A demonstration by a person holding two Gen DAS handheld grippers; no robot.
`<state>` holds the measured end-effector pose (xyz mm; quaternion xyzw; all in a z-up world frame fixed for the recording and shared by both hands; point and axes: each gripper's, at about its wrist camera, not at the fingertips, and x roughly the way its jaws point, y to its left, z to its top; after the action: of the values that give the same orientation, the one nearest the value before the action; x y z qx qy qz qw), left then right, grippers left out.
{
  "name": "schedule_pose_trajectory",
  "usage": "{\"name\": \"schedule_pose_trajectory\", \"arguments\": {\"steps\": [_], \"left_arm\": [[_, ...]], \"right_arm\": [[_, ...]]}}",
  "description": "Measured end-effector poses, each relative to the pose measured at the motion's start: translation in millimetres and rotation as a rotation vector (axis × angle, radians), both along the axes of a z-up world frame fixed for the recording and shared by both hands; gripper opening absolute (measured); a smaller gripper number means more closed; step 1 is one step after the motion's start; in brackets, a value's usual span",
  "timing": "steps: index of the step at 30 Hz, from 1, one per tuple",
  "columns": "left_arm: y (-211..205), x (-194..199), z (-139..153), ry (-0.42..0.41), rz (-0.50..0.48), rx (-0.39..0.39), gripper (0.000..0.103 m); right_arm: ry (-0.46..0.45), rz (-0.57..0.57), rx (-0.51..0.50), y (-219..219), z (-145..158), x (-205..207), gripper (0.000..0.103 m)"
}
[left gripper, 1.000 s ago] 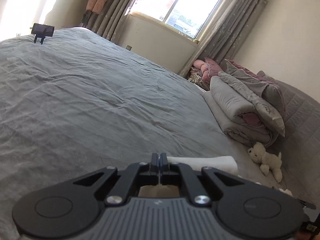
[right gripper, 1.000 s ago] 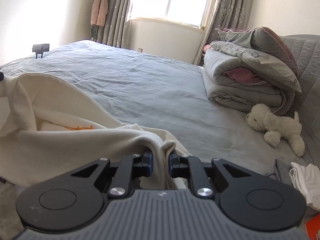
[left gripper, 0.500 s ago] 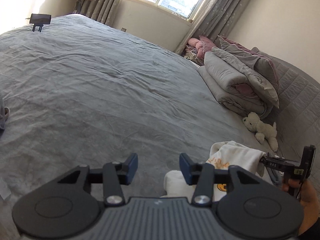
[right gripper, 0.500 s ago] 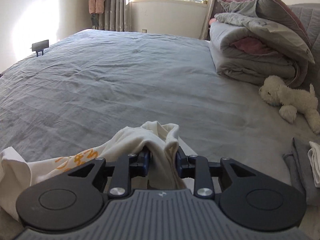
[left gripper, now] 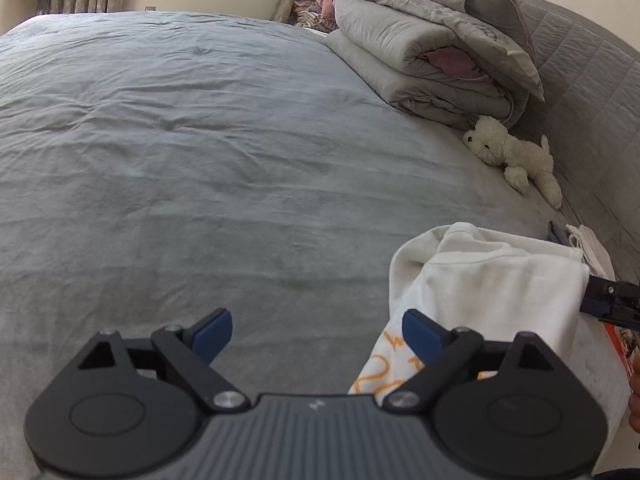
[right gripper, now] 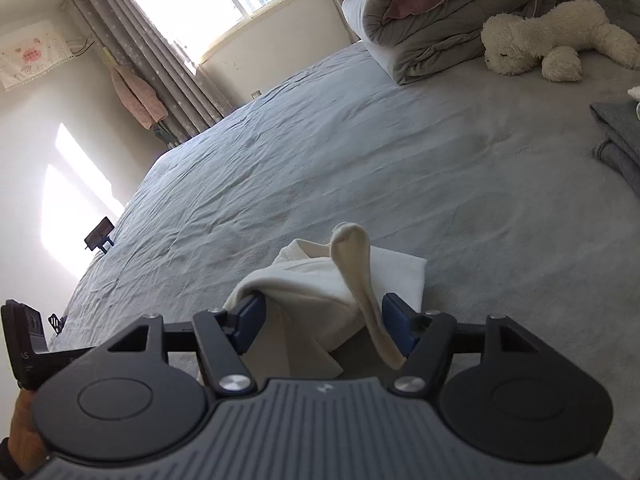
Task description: Fold clothes
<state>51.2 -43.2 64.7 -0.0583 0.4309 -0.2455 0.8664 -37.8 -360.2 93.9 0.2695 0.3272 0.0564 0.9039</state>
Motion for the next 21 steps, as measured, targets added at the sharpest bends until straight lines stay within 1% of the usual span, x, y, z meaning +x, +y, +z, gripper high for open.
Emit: {"name": "schedule_pose_trajectory", "arguments": {"steps": [2, 4, 5, 6, 7, 8, 9, 10, 11, 13, 16, 19, 21], "left_arm": [[-23, 7, -18, 0.056, -0.041, 0.014, 0.093], [-39, 3, -25, 0.038, -0.082, 0.045, 0.092], [-47, 1, -28, 0.028, -0.102, 0.061, 0.090], [-55, -2, -32, 0.018, -0.123, 0.076, 0.080], [-62, -4, -35, 0.007, -0.143, 0.092, 0.068], [-63, -6, -33, 0.012, -0.161, 0.072, 0.031], [-63, -8, -30, 0.017, -0.179, 0.050, 0.017], [-63, -10, -28, 0.022, -0.196, 0.029, 0.014], [-63, -13, -24, -0.002, -0.215, 0.038, 0.011], [-48, -13, -15, 0.004, -0.192, -0.031, 0.010], [-17, -17, 7, -0.023, -0.135, -0.130, 0.009], [31, -33, 45, -0.074, -0.053, -0.215, 0.008], [75, -47, 74, -0.112, 0.027, -0.285, 0.008]], "right_arm": [[0.010, 0.012, 0.060, -1, -3, 4, 0.068], [0.001, 0.032, 0.060, 2, -3, 7, 0.068], [0.005, 0.046, 0.037, 7, -3, 9, 0.063], [0.008, 0.069, 0.007, 13, -3, 12, 0.055], [0.013, 0.087, -0.024, 17, -3, 15, 0.034], [0.011, 0.097, -0.057, 22, -2, 15, 0.019], [-0.014, 0.101, -0.097, 26, 1, 14, 0.012], [-0.042, 0.104, -0.138, 30, 4, 12, 0.009], [-0.070, 0.107, -0.179, 34, 7, 10, 0.009], [-0.151, 0.112, -0.204, 38, 15, 2, 0.008], [-0.278, 0.118, -0.222, 43, 32, -10, 0.008], [-0.372, 0.149, -0.246, 52, 44, -15, 0.008], [-0.428, 0.173, -0.270, 61, 51, -15, 0.008]]}}
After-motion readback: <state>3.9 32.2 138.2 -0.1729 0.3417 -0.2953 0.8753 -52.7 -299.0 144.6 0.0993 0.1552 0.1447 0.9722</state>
